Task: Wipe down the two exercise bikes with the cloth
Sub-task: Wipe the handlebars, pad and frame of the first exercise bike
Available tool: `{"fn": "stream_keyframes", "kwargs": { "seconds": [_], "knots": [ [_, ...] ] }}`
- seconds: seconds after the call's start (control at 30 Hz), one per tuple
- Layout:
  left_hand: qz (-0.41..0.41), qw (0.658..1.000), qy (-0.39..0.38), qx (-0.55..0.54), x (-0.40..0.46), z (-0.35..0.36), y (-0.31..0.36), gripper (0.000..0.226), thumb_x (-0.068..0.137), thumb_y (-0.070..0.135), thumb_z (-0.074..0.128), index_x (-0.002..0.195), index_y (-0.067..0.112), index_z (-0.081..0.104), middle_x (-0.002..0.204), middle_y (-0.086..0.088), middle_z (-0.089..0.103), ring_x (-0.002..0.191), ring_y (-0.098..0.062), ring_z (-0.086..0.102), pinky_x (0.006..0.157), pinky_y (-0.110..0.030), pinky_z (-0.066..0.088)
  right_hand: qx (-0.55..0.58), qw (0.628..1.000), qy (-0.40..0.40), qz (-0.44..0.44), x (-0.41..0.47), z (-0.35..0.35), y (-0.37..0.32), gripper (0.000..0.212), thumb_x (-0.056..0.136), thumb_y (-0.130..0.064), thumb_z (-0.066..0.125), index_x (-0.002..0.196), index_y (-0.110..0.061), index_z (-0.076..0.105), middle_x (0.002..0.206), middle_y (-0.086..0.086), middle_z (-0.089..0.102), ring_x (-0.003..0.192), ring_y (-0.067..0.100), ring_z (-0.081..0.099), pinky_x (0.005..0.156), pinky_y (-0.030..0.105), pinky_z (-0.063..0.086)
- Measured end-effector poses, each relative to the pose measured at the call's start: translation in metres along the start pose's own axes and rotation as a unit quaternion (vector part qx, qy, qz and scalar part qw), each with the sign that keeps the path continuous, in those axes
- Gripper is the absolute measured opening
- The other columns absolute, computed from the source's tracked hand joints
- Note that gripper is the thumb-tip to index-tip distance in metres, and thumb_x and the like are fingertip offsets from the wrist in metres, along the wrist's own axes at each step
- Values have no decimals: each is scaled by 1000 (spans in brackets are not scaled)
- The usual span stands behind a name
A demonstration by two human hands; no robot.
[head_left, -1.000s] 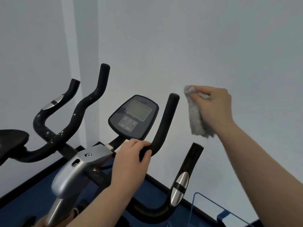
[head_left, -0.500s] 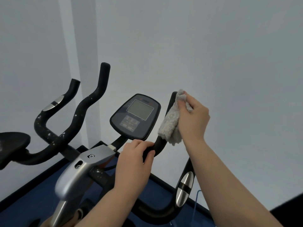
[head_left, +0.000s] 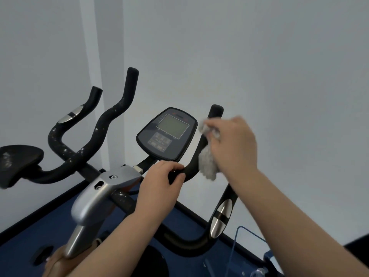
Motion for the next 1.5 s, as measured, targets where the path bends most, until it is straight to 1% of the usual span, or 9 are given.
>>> {"fn": "stream_keyframes", "kwargs": {
  "seconds": [0.13, 0.2, 0.3, 0.4, 0.5, 0.77, 0.97, 1.17, 1.5],
  "knots": [
    [1, 998, -29, 50, -11, -14, -2, 29, 87, 22, 58, 113, 34, 63, 105, 21, 57, 103, -2, 50, 85, -23, 40, -137, 974, -56, -170, 27, 9, -1, 31, 74, 4, 57, 96, -16, 66, 93, -4, 68, 92, 24, 52, 75, 32, 36],
    [1, 996, -21, 85, -21, -26, -7, 27, 87, 28, 57, 112, 37, 62, 106, 25, 55, 101, 1, 48, 81, -22, 39, -192, 958, -82, -199, 21, 19, 12, 34, 88, -2, 34, 102, -9, 64, 104, 5, 65, 102, 28, 52, 79, 37, 43],
    [-7, 992, 18, 128, -37, -41, -14, 25, 85, 30, 58, 109, 37, 62, 105, 25, 57, 96, 3, 48, 79, -22, 39, -259, 917, -144, -266, 13, 34, 19, 66, 87, -16, -5, 109, -7, 56, 113, 8, 59, 112, 33, 45, 90, 42, 42],
    [-24, 990, 21, 135, -50, -49, -19, 31, 85, 28, 59, 115, 35, 60, 109, 21, 58, 101, -2, 50, 85, -27, 44, -252, 925, -164, -233, 11, 38, 19, 18, 88, -11, 47, 100, -9, 60, 104, 5, 63, 99, 31, 46, 82, 39, 47],
    [-29, 988, 18, 148, -56, -54, -21, 32, 86, 26, 59, 118, 32, 59, 109, 16, 60, 103, -6, 52, 88, -32, 47, -182, 946, -208, -169, -4, 42, 18, 21, 77, -11, 70, 96, -12, 63, 100, 0, 65, 91, 22, 41, 68, 34, 48],
    [-46, 979, 57, 188, -82, -60, -28, 30, 86, 31, 55, 115, 33, 60, 101, 18, 60, 93, -3, 53, 73, -23, 44, 99, 970, -212, 69, -25, 48, 1, 19, 86, -16, 55, 81, -23, 73, 79, -7, 67, 81, 14, 59, 61, 18, 36],
    [-56, 978, 69, 188, -82, -60, -29, 25, 84, 29, 56, 108, 34, 63, 95, 20, 59, 91, -2, 55, 72, -23, 46, 90, 989, -118, 0, -61, 48, 5, 24, 88, -33, 61, 109, -22, 62, 112, -5, 55, 98, 13, 50, 77, 23, 35],
    [-110, 971, 134, 162, -102, -59, -35, 24, 84, 36, 47, 101, 36, 63, 89, 21, 60, 77, 4, 51, 63, -8, 32, 49, 997, -53, 33, -83, 50, 3, 22, 93, -26, 56, 109, -13, 63, 102, 2, 50, 80, 18, 52, 66, 26, 36],
    [-173, 967, 175, 74, -118, -54, -41, 21, 85, 30, 48, 100, 37, 61, 82, 16, 58, 64, 1, 55, 52, -16, 34, 47, 992, -102, -62, -103, 60, -38, 10, 90, -10, 58, 92, -1, 63, 90, 9, 49, 61, 19, 43, 56, 36, 47]
  ]
}}
Point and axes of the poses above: each hand's wrist, its own x-axis towards the middle knuckle, its own z-axis out of the palm, y = z × x, the point moved 2 cm from there along x, towards the middle knuckle
